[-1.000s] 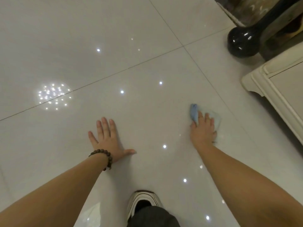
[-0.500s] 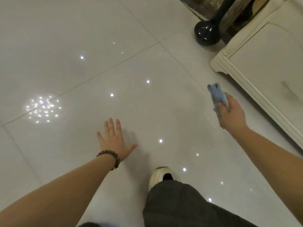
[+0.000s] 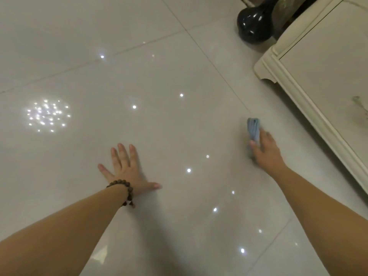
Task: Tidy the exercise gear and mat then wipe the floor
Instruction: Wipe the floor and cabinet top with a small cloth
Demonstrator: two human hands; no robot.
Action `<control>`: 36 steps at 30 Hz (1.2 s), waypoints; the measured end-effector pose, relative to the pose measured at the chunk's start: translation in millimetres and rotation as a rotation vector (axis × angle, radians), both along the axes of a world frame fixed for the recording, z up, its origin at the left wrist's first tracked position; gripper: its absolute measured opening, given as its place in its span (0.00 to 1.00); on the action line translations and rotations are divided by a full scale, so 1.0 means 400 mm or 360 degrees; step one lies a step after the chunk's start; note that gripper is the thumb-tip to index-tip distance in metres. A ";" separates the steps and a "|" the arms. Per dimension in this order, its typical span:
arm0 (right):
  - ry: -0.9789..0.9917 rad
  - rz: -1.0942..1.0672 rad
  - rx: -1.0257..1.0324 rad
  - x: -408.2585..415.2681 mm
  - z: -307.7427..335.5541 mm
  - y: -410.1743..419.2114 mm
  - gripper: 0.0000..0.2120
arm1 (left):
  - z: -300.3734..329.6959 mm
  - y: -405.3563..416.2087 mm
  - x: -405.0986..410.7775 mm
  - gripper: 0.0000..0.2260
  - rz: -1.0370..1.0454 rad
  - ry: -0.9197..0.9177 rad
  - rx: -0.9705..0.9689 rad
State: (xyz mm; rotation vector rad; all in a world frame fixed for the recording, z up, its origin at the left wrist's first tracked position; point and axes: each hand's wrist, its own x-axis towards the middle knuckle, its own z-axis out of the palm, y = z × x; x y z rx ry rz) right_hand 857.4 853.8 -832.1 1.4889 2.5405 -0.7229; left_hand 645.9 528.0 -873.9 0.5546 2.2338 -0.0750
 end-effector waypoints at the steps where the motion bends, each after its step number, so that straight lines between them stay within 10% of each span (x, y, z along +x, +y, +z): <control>1: -0.0255 0.0055 -0.0058 -0.002 -0.044 0.007 0.39 | -0.004 0.001 -0.001 0.67 0.0009 -0.0017 -0.0005; 10: -0.0103 -0.0476 0.0188 -0.235 -0.150 -0.042 0.29 | 0.006 0.017 -0.004 0.65 0.0019 -0.0048 -0.0085; 17: 0.0356 0.1291 0.0271 -0.395 -0.184 -0.397 0.24 | 0.018 0.021 0.002 0.67 0.0053 -0.0056 -0.0113; 26: -0.0128 -0.0436 0.0133 -0.384 -0.148 0.073 0.27 | 0.017 0.015 -0.001 0.66 0.0048 -0.0075 -0.0087; 32: 0.0045 0.0972 0.0315 -0.513 -0.181 -0.396 0.24 | 0.014 0.014 0.003 0.66 0.0070 -0.0043 -0.0087; 36: 0.0209 0.1377 0.0368 -0.373 -0.198 -0.350 0.21 | 0.009 0.010 0.006 0.65 0.0055 0.0009 -0.0066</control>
